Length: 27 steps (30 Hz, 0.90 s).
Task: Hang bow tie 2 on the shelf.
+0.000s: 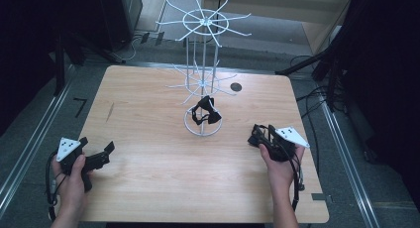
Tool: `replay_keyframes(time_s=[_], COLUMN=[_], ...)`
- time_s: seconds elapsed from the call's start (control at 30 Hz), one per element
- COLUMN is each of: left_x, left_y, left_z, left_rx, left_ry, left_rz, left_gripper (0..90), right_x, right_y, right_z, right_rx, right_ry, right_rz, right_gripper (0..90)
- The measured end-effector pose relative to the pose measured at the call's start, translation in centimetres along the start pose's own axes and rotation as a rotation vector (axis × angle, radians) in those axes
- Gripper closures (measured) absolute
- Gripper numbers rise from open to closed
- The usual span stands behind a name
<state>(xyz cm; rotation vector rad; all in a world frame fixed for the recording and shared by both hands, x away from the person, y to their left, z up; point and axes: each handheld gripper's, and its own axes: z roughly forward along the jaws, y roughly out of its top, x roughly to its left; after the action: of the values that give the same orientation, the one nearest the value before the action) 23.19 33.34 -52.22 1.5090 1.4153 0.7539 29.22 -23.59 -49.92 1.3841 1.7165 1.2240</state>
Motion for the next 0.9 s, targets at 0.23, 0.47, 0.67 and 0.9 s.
replay_keyframes(time_s=[0.23, 0.47, 0.67, 0.9], left_x=[0.0, 0.0, 0.0, 0.0], left_y=[0.0, 0.0, 0.0, 0.0], left_z=[0.0, 0.0, 0.0, 0.0], left_rx=[0.000, 0.000, 0.000, 0.000], left_ry=[0.000, -0.002, -0.002, -0.002], left_rz=[-0.001, -0.001, -0.002, -0.005], left_gripper=[0.2, 0.2, 0.2, 0.2], right_x=[-1.5, -2.6, -3.1, -3.5], right_y=[-1.3, -2.4, -3.5, -3.9], right_z=[0.6, 1.4, 2.2, 2.6], right_rx=[0.041, 0.093, 0.152, 0.191], right_ry=[-0.044, -0.076, -0.091, -0.083], right_rz=[0.041, 0.086, 0.088, 0.119], right_gripper=[52.1, 51.0, 50.7, 54.7])
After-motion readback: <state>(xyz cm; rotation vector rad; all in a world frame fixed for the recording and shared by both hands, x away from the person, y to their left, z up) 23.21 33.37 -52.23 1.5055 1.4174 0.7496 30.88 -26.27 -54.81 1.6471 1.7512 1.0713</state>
